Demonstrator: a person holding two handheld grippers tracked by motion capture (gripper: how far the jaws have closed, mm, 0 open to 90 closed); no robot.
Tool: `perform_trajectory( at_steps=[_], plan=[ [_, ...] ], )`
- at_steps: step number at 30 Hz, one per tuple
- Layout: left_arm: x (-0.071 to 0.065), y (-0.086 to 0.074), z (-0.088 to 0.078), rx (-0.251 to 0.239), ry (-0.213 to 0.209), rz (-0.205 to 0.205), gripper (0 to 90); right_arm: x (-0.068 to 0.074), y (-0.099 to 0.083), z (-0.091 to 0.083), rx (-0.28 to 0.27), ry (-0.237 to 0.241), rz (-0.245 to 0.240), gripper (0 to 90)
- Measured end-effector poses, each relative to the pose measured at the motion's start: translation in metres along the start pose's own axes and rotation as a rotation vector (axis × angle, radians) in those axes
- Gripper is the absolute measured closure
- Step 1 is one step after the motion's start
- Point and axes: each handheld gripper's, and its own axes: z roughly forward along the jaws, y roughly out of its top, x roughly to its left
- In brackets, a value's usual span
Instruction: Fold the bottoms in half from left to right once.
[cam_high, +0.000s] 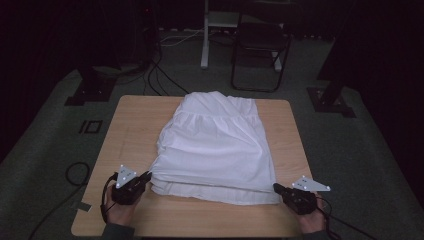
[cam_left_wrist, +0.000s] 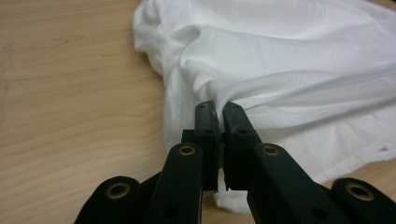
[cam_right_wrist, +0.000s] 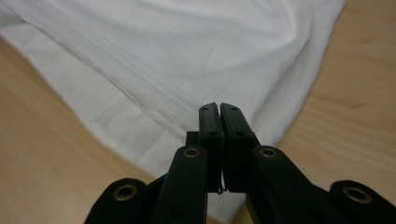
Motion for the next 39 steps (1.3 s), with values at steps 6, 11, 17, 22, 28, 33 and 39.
perform_trajectory(
  at_steps=[6, 11, 17, 22, 28, 33, 39],
  plan=[
    [-0.007, -0.003, 0.006, 0.050, 0.002, 0.025, 71.4, 0.004, -0.017, 0.007, 0.081, 0.010, 0.014, 83.6],
    [-0.008, 0.000, 0.002, 0.007, -0.022, 0.019, 48.7, 0.001, -0.013, 0.003, 0.041, 0.028, 0.017, 51.7],
    [-0.005, 0.008, 0.001, -0.037, -0.036, -0.012, 45.1, -0.007, 0.003, -0.003, -0.055, 0.007, 0.053, 46.4],
    [0.008, 0.017, 0.014, -0.045, -0.006, -0.032, 42.9, -0.019, 0.017, 0.012, -0.070, -0.026, 0.071, 46.5],
    [0.023, 0.013, 0.059, 0.101, -0.004, -0.067, 40.0, -0.037, 0.019, 0.050, 0.017, -0.080, 0.109, 43.6],
    [0.018, 0.010, 0.075, 0.157, -0.017, -0.055, 41.6, -0.046, 0.014, 0.074, 0.077, -0.089, 0.142, 38.8],
    [0.012, 0.007, 0.079, 0.191, -0.045, -0.047, 69.3, -0.046, 0.015, 0.082, 0.104, -0.097, 0.143, 52.8]
  ],
)
